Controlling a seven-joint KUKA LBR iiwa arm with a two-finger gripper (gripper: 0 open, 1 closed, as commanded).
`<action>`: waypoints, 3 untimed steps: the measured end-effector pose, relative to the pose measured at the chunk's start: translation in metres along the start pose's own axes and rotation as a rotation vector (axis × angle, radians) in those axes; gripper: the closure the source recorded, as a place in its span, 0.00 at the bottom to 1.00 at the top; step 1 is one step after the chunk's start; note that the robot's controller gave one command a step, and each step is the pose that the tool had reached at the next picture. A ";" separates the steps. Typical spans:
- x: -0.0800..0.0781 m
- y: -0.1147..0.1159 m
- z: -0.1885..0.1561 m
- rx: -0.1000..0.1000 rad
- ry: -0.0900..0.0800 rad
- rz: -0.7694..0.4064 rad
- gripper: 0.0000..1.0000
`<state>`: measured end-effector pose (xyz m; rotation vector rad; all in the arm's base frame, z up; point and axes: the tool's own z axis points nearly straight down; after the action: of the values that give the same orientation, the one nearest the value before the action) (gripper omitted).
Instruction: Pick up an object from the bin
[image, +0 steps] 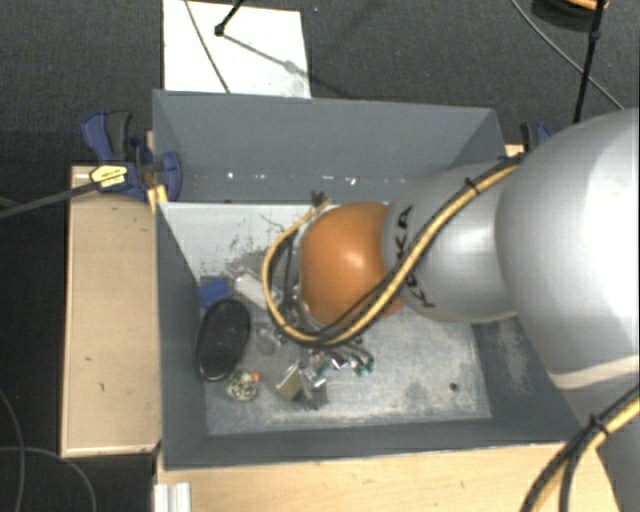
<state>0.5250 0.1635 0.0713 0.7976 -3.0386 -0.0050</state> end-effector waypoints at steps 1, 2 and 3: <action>-0.001 0.000 -0.001 -0.001 -0.002 0.000 1.00; -0.002 0.000 -0.009 0.002 -0.004 0.006 1.00; -0.002 0.000 -0.014 0.002 -0.005 0.011 1.00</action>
Offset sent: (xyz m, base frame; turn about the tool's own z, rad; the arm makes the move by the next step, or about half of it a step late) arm 0.0000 0.0000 0.0000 0.0000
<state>0.5270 0.1649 0.0850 0.7826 -3.0485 -0.0038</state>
